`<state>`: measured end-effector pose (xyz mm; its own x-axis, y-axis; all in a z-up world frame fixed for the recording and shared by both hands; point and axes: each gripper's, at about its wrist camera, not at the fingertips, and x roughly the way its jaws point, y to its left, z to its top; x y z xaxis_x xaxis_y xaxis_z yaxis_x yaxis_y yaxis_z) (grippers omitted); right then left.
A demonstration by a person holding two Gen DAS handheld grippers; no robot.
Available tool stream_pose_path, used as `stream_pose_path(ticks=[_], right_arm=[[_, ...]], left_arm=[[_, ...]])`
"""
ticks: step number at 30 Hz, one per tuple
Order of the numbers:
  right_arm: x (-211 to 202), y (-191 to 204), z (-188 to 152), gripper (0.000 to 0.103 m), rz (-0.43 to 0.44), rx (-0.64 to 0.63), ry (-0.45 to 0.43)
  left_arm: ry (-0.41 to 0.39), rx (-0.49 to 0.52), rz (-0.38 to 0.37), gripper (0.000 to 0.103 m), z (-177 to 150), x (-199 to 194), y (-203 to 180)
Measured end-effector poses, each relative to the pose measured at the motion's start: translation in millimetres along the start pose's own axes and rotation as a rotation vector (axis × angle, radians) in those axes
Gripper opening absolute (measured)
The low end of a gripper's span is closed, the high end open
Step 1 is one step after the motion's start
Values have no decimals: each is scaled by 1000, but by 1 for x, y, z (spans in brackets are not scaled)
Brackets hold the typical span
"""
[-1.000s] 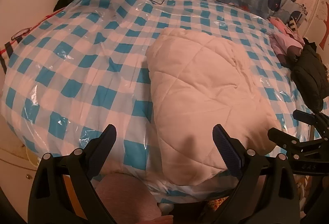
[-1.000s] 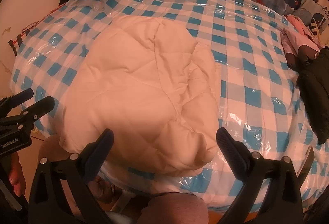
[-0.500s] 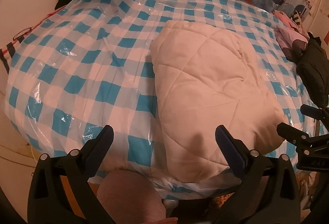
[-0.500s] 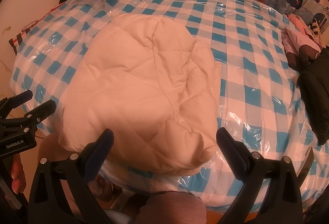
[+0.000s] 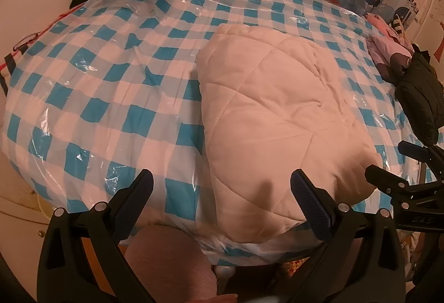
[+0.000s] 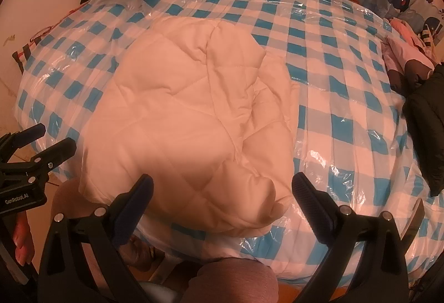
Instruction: Fold large clothes
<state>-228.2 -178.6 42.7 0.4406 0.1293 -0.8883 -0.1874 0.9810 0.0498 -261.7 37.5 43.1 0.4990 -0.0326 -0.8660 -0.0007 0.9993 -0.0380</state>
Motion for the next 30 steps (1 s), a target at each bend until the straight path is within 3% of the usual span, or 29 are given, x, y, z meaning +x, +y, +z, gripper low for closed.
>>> stream_pose_path(ticks=[30], right_arm=[[1,-2,2,96,3,-2,4]], left_arm=[[-13,5,-2,95,5,-5,-4]])
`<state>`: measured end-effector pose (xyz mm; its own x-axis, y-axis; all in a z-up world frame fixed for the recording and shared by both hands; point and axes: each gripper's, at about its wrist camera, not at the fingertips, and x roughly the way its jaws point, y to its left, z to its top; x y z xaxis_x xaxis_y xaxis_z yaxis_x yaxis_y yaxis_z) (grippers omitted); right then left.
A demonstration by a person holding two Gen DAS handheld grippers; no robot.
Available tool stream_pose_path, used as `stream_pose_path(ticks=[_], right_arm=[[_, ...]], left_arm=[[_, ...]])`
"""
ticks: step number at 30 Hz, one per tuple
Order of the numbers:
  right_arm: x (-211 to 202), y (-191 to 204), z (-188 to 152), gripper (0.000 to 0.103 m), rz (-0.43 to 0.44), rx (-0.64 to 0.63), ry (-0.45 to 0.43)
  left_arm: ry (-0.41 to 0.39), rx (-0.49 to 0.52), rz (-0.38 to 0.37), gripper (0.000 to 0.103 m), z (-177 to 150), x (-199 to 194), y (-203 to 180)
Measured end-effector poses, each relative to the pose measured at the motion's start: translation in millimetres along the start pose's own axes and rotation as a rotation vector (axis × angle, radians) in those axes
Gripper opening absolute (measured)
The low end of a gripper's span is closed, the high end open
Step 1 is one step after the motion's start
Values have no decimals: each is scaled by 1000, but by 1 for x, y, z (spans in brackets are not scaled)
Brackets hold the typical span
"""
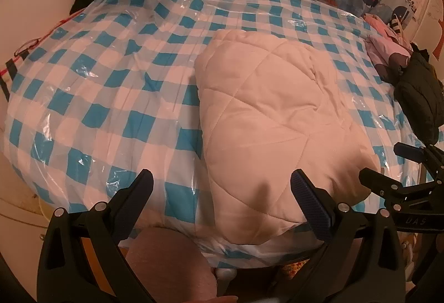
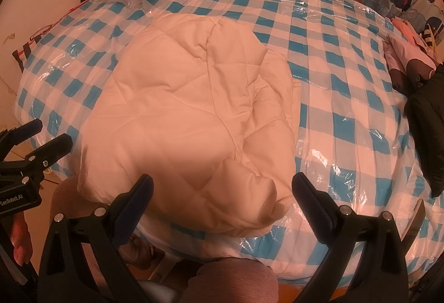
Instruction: Fold large clothes
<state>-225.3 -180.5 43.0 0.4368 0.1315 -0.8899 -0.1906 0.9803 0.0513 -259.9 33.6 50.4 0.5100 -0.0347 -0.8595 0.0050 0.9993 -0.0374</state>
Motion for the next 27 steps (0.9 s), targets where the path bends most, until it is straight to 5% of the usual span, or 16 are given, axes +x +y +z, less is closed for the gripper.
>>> stream_pose_path(ticks=[10,17,23,27], right_arm=[[0,-1,-1,96,2,3,0],[-2,0,-8,96,12,8,-9],[-14,-2,-9,96,16,6,-21],[-19,-8,-8,96,21,2,-24]], left_arm=[[18,-16,-24,95,5,-1,6],[-98,68,30,93,2,-24,-8],[21,32,8,93,4,-10,-7],[31,34,32,93,-2,-9,-9]])
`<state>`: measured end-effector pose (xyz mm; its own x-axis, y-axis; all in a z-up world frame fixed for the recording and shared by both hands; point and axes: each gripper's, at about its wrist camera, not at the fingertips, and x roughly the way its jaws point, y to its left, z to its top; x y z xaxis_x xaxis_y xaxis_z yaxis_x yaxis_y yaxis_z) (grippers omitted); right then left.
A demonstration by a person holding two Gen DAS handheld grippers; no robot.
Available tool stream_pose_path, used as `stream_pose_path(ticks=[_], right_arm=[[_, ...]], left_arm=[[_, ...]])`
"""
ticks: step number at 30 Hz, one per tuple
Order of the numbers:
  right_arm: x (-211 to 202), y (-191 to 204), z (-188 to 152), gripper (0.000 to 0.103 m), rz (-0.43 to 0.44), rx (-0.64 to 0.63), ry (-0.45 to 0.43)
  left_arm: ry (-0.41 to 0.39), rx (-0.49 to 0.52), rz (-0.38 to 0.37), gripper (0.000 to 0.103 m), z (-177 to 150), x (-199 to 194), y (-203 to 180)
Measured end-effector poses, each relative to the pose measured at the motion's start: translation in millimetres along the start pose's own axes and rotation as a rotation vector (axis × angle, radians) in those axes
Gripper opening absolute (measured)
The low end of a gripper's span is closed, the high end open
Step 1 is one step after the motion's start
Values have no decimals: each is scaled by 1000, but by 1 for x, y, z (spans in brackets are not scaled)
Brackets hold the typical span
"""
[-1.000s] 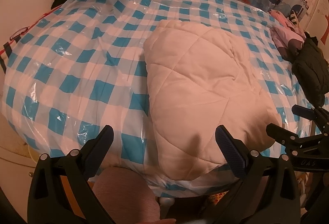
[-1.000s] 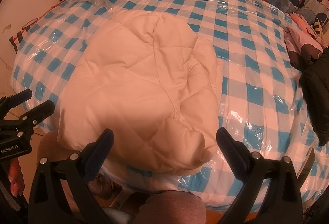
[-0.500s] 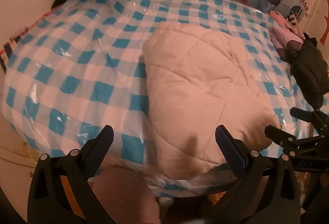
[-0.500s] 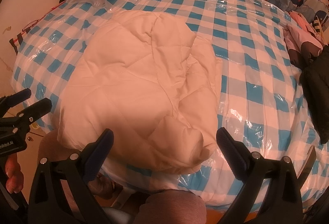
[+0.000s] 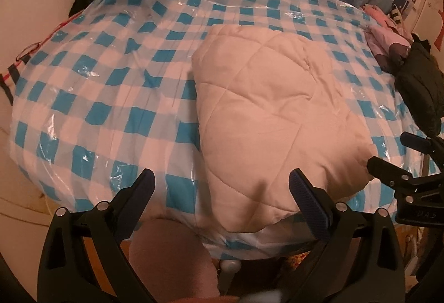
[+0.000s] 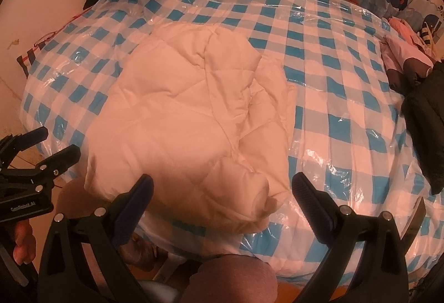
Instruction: Fold large clothes
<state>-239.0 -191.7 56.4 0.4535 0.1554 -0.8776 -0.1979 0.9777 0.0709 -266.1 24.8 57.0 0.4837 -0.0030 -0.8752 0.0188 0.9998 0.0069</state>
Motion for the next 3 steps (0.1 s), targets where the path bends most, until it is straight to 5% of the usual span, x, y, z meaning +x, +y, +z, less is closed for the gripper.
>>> stream_pose_path(ticks=[3], right_arm=[[-3,-5,0,96,3,0,-1]], left_arm=[[-5,4,-4,93,-3,-4,-2]])
